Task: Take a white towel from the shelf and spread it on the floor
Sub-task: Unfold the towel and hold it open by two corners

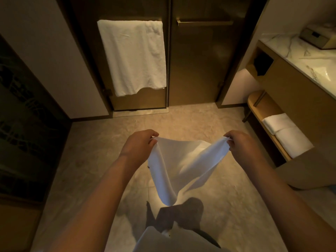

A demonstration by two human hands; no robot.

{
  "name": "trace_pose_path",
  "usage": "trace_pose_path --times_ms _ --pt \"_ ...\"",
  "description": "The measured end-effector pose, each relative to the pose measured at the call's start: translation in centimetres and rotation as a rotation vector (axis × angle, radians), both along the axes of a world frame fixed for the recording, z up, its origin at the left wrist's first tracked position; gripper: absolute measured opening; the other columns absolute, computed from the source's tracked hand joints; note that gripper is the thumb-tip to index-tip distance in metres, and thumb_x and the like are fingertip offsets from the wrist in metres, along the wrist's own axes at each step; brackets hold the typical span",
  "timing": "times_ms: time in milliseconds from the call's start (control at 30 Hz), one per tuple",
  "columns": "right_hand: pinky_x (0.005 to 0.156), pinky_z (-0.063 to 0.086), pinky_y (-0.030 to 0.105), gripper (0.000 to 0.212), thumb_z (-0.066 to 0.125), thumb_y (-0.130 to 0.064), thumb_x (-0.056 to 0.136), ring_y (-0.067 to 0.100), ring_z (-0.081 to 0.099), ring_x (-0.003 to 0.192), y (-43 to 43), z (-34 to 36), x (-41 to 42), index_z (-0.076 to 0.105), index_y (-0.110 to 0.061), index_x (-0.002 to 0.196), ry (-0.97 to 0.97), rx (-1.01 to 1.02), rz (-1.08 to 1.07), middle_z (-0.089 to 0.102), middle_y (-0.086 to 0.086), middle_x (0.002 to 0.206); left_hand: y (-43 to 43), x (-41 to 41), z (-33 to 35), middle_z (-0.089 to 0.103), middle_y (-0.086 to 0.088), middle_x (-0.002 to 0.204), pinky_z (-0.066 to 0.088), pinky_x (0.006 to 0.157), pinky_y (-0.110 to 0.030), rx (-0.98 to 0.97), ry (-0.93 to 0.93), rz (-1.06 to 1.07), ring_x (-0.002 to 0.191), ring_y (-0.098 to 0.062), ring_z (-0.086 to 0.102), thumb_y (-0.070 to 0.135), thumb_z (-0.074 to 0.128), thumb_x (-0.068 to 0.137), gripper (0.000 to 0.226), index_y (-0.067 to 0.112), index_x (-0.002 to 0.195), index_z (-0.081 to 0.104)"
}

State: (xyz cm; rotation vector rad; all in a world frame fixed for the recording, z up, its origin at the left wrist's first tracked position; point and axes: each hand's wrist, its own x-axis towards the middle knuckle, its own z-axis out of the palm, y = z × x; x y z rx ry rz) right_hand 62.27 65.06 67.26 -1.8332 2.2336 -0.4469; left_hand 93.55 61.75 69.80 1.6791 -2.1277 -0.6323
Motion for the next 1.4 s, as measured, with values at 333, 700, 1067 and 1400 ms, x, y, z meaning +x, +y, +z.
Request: trace_pose_path --times_ms 333,700,1067,1400 --pt "0.060 0.036 0.016 0.010 0.058 -0.018 0.093 0.008 0.051 0.075 0.6 -0.8 -0.7 0.066 -0.016 0.099 0.001 -0.146 -0.002 0.065 0.001 0.092 -0.6 -2.9 -1.7 0.069 -0.002 0.100 0.047 0.077 -0.027 -0.015 0.067 0.052 0.088 -0.013 0.060 0.023 0.062 0.089 0.027 0.018 0.116 0.064" --pt "0.073 0.041 0.023 0.016 0.056 -0.017 0.094 0.011 0.055 0.081 -0.2 -2.2 -6.8 0.067 -0.011 0.103 -0.055 -0.089 0.042 0.066 0.004 0.096 -0.9 -11.4 -2.5 0.071 0.001 0.088 0.047 0.072 -0.026 0.128 0.094 0.040 0.081 -0.011 0.062 0.027 0.071 0.082 0.014 0.021 0.094 0.073" --pt "0.074 0.046 0.027 0.015 0.054 -0.016 0.094 0.016 0.058 0.083 -0.8 -0.6 -18.1 0.067 -0.010 0.100 -0.098 -0.091 0.052 0.063 0.004 0.096 -2.9 -22.9 -1.8 0.073 0.003 0.090 0.042 0.068 -0.014 0.050 0.154 0.054 0.075 -0.003 0.060 0.024 0.071 0.082 0.014 0.019 0.094 0.076" --pt "0.082 0.049 0.033 0.015 0.058 -0.011 0.092 0.025 0.061 0.090 -3.0 -0.8 -24.8 0.067 -0.004 0.102 -0.232 -0.097 -0.010 0.064 0.014 0.100 -5.0 -29.3 -2.4 0.069 0.008 0.081 0.052 0.064 -0.020 0.157 0.234 0.140 0.070 -0.001 0.064 0.017 0.068 0.084 0.017 0.020 0.100 0.074"
